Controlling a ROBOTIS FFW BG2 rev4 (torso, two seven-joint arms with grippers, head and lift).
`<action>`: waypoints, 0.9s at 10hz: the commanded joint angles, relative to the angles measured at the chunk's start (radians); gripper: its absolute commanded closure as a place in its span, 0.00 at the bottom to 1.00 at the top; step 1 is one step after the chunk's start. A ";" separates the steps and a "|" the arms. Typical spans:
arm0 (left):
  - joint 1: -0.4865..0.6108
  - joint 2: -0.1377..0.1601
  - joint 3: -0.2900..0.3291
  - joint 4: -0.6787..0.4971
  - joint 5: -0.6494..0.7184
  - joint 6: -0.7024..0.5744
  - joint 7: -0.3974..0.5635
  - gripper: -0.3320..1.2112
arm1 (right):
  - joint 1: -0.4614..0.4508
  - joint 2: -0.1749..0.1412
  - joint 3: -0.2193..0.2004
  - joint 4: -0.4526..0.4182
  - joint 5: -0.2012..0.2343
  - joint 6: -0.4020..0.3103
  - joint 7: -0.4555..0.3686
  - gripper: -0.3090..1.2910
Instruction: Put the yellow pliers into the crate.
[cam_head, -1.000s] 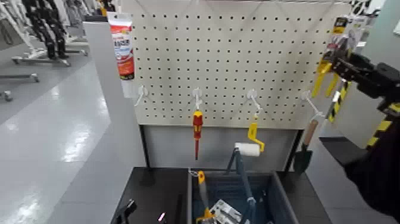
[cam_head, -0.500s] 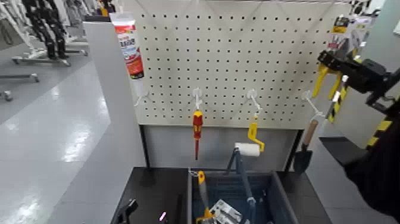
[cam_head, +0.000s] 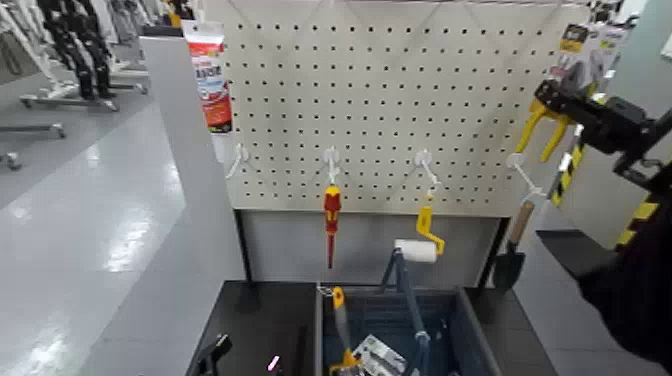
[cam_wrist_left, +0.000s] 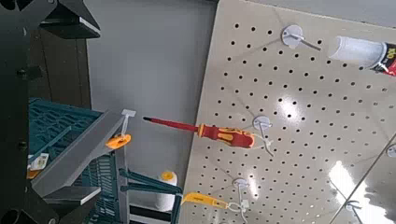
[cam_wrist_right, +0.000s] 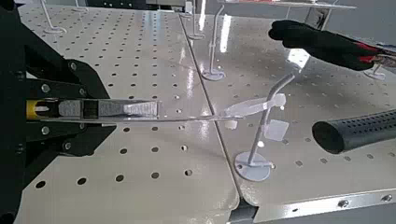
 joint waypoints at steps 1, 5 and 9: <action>0.000 0.000 0.002 0.000 0.000 -0.002 -0.001 0.29 | -0.006 -0.003 0.003 -0.001 0.000 -0.001 -0.001 0.95; 0.005 -0.001 0.004 -0.003 0.000 -0.003 0.002 0.29 | 0.034 0.006 -0.016 -0.140 -0.002 0.025 -0.033 0.95; 0.006 -0.001 -0.001 -0.003 0.000 -0.003 0.008 0.29 | 0.204 0.070 -0.105 -0.461 -0.002 0.114 -0.127 0.95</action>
